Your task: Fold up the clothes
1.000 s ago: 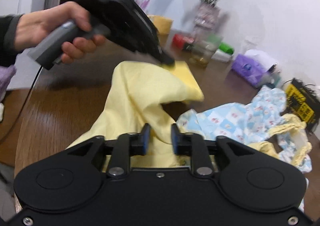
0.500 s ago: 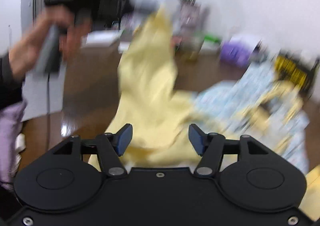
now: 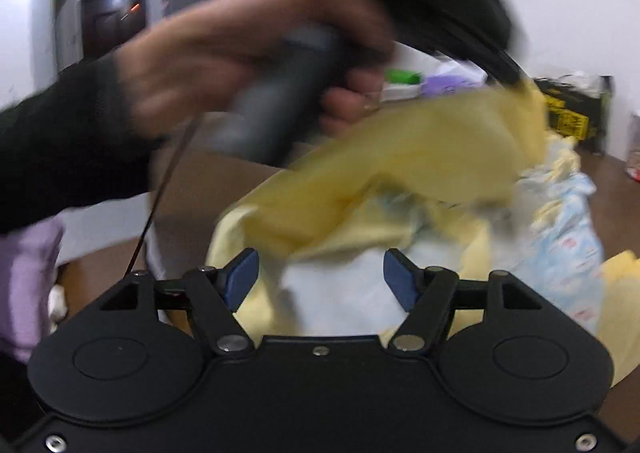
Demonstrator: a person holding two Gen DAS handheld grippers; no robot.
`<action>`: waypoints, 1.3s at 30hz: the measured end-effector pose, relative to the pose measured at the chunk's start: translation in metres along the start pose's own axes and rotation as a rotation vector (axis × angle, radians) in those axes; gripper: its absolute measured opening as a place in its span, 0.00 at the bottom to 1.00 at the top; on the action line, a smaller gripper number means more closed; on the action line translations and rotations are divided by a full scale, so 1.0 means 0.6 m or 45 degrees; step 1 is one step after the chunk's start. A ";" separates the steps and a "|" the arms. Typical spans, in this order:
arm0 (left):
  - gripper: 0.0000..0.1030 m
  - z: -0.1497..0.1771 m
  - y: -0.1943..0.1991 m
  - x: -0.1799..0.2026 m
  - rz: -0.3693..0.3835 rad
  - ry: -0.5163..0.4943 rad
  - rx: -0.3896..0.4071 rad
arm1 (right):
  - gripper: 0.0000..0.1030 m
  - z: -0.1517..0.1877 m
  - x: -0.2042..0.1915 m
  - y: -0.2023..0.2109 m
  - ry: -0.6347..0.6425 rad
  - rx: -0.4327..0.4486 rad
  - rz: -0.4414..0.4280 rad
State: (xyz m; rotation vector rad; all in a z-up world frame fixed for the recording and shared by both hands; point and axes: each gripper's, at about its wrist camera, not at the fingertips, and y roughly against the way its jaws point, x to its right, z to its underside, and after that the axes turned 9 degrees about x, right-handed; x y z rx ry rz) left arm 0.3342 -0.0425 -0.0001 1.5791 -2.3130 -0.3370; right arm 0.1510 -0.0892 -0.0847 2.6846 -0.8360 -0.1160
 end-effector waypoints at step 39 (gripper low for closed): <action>0.12 0.188 0.251 -0.104 0.110 -0.244 0.106 | 0.01 -0.027 0.200 0.111 -1.182 0.197 0.488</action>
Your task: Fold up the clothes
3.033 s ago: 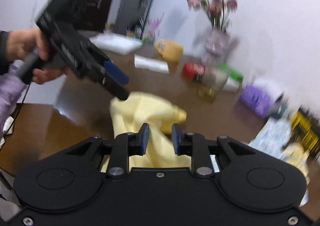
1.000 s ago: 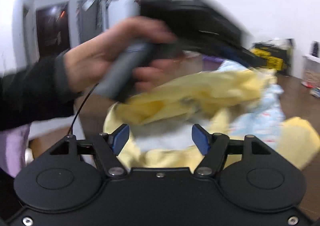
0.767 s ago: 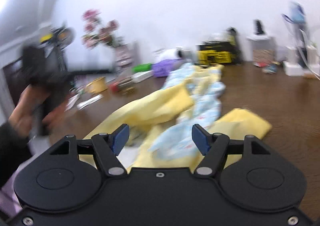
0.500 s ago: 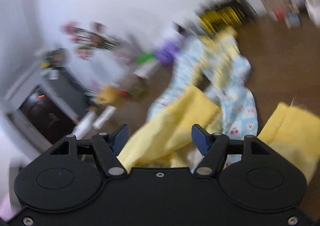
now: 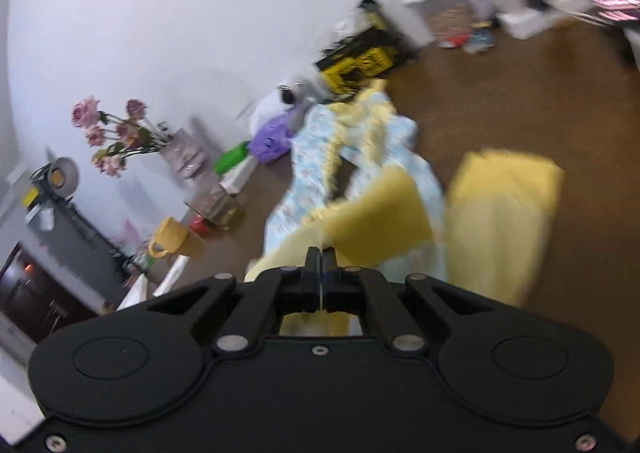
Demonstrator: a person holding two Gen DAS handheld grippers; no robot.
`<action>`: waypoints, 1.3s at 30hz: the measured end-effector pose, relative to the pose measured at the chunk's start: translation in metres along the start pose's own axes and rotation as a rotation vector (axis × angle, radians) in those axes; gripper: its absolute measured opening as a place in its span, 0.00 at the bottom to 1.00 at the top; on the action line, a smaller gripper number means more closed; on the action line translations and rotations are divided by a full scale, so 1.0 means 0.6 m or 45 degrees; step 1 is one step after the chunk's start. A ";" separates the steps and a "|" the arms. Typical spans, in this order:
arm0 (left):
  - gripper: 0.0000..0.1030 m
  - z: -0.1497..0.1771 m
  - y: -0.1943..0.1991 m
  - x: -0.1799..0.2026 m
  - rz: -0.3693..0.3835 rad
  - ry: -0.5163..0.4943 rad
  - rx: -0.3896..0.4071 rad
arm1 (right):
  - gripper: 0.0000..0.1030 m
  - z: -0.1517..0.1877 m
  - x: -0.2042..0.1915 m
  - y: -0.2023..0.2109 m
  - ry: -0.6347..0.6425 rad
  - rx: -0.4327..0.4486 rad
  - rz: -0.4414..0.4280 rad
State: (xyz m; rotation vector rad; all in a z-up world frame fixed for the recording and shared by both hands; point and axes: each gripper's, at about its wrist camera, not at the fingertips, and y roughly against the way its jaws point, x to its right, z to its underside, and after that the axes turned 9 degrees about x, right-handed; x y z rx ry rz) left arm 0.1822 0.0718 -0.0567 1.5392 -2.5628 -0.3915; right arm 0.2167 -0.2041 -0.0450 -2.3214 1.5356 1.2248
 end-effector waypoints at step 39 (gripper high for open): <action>0.52 -0.060 -0.158 0.084 0.065 0.014 -0.296 | 0.04 -0.070 0.165 0.135 0.152 0.475 0.421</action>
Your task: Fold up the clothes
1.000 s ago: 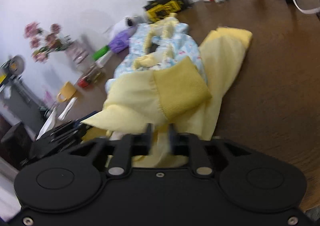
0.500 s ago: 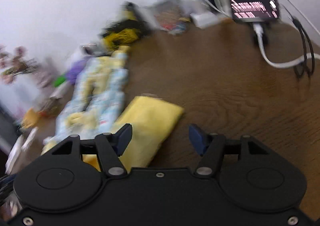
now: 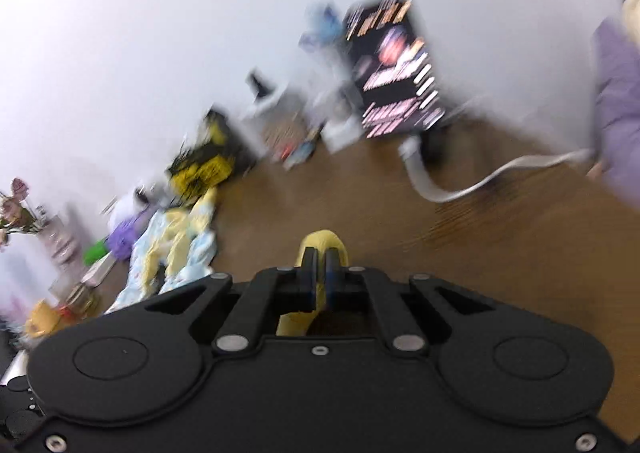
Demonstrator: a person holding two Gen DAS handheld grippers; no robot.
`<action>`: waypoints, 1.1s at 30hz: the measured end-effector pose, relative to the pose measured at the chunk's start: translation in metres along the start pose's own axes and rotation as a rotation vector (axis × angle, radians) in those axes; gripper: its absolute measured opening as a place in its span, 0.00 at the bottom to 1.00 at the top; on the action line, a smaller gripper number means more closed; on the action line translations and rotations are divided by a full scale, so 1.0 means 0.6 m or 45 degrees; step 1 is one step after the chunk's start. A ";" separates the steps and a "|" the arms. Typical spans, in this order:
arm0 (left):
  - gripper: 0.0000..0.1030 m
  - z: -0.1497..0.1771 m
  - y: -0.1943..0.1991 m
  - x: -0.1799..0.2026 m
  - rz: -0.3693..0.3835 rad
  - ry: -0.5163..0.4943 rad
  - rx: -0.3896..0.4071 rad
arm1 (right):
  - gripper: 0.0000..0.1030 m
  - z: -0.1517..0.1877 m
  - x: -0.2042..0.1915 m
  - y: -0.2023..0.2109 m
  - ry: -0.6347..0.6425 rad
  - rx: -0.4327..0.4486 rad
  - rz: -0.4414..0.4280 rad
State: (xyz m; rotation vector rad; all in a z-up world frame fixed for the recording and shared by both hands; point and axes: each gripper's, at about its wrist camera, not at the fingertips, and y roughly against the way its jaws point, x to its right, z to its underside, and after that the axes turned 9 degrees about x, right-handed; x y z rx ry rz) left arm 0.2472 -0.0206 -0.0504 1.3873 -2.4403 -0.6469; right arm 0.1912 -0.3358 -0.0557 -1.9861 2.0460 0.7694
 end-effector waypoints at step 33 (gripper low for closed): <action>0.61 -0.019 0.125 -0.104 0.051 0.323 0.331 | 0.75 0.140 -0.303 0.087 1.092 -0.002 -0.874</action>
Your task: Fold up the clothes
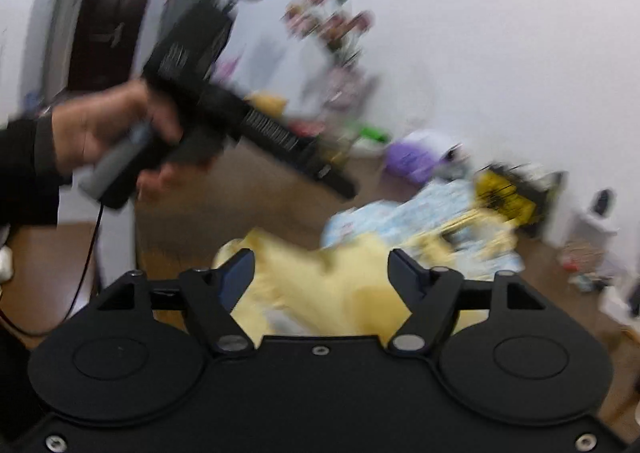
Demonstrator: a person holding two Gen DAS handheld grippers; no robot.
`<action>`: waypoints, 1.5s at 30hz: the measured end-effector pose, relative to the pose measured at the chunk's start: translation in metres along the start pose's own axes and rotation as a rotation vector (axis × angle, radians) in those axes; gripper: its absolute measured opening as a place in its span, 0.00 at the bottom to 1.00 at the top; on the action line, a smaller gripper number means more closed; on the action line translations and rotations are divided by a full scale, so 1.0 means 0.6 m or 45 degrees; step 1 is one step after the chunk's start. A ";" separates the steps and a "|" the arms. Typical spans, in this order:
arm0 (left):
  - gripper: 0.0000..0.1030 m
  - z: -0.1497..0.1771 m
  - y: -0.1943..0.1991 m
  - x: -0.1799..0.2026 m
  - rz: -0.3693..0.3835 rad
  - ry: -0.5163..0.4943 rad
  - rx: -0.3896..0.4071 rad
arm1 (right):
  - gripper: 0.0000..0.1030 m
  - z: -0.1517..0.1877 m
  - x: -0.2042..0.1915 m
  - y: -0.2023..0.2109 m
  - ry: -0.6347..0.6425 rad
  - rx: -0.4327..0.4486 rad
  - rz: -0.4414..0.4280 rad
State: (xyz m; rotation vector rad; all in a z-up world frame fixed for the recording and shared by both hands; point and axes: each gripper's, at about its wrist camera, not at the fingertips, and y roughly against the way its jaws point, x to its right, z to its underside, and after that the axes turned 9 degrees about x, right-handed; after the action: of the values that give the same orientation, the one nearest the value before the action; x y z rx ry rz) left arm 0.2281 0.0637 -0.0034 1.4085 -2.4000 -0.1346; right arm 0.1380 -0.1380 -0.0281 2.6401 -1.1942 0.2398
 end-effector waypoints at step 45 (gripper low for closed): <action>0.08 -0.057 -0.077 0.119 0.322 0.231 -0.029 | 0.21 0.100 0.074 0.017 -0.115 -0.282 0.395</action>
State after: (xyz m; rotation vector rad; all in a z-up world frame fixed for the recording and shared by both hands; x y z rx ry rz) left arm 0.2465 -0.0175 0.0347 1.0468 -2.3904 0.0287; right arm 0.1622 -0.1929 -0.0733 2.2924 -1.5613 0.0361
